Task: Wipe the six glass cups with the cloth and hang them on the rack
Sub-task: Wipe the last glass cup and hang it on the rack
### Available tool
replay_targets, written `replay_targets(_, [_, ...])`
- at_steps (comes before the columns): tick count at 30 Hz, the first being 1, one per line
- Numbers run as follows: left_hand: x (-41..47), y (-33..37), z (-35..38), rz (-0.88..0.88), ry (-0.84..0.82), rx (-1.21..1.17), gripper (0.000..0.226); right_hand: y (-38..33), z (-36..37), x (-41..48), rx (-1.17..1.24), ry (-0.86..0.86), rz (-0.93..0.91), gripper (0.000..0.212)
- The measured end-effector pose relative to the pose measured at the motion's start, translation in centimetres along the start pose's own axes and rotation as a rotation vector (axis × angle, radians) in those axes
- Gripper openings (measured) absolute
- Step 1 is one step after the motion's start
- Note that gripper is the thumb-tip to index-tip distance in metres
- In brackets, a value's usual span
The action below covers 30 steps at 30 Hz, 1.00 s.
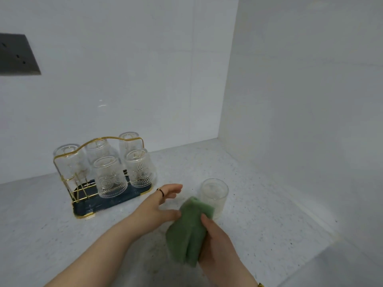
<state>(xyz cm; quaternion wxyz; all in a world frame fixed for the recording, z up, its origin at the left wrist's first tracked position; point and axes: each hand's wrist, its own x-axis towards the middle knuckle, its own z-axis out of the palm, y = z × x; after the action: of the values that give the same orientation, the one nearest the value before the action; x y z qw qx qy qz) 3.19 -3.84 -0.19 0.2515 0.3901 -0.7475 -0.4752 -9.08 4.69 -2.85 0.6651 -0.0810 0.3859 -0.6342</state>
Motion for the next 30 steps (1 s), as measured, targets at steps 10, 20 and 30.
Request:
replay_targets(10, [7.0,-2.8,8.0,-0.278,0.145,-0.010,0.095,-7.5,-5.8,1.2,0.011,0.155,-0.063,0.025])
replay_targets(20, [10.4,-4.1,11.1,-0.272,0.187,-0.109,0.125,-9.9,-8.2,2.4,-0.024,0.216,-0.073,0.024])
replay_targets(30, [11.2,-5.0,12.1,-0.248,0.258,-0.141,0.107,-10.4,-7.6,3.4,-0.067,0.241,-0.099,0.021])
